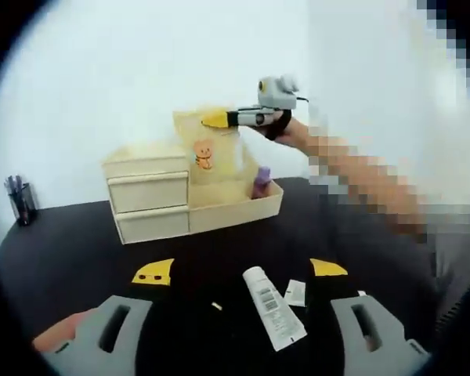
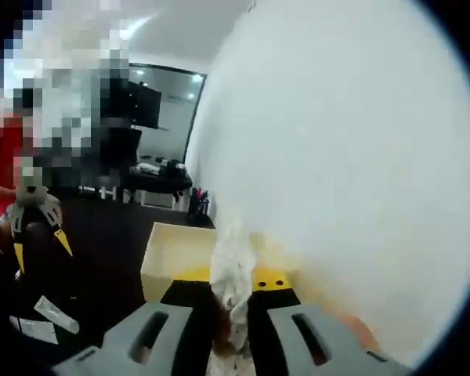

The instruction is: Open the drawer, pick up the cosmetic bottles from the table one by one, place them into the drawer, release the gripper, close the drawer, and move the gripper away

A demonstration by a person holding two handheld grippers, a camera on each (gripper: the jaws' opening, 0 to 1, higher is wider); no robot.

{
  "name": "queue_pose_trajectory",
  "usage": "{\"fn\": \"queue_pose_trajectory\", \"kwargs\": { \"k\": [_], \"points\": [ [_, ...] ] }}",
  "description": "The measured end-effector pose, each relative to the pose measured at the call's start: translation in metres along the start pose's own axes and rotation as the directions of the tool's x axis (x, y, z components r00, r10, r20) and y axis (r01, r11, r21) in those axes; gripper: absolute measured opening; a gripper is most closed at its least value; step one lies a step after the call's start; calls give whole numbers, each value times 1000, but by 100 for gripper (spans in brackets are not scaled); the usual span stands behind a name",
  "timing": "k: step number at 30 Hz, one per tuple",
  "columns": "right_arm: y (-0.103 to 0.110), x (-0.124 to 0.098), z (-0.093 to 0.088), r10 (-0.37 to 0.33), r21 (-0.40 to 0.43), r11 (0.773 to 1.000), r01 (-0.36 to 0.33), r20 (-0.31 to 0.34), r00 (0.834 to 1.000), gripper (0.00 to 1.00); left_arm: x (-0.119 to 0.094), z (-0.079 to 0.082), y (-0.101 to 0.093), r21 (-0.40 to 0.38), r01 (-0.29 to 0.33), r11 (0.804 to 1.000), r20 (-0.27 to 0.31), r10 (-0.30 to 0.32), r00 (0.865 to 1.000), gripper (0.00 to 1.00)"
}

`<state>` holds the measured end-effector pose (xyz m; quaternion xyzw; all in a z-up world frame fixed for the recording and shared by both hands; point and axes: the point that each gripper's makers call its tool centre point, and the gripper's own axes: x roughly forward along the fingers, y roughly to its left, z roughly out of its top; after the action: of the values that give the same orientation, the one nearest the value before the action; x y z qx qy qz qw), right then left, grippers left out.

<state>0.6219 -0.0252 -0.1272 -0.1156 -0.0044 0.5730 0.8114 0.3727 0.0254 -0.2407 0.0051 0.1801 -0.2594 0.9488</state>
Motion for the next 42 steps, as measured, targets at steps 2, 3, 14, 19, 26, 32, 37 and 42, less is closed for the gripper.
{"fn": "queue_pose_trajectory", "kwargs": {
  "k": [2,3,14,19,26,32,37,42],
  "points": [
    [-11,-2,-5,-1,18,1000,1,3,1000,10,0,-1,-1,3,5,1000,-3,-5,1000,60],
    [-7,-3,-8,-1,25,1000,1,6,1000,10,0,-2,-2,0,9,1000,-5,-9,1000,60],
    [-2,3,-38,55,86,995,-54,-9,998,10,2,-6,-9,13,26,1000,-24,-26,999,58],
    [-5,3,-55,73,91,994,-67,-56,996,10,3,-9,-10,25,24,999,-35,-23,999,58],
    [-13,2,-60,78,99,993,-69,-81,994,11,4,-9,-12,38,34,999,-36,-32,999,57],
    [-43,-9,-56,13,130,992,-3,-78,997,15,3,-8,-15,45,45,998,-31,-43,999,56],
    [-39,-14,-57,-7,115,993,22,-129,992,15,4,-7,-20,61,60,996,-28,-58,998,55],
    [-37,-10,-56,-21,74,997,37,-214,977,18,3,-7,-23,70,70,995,-27,-68,997,55]
  ]
}}
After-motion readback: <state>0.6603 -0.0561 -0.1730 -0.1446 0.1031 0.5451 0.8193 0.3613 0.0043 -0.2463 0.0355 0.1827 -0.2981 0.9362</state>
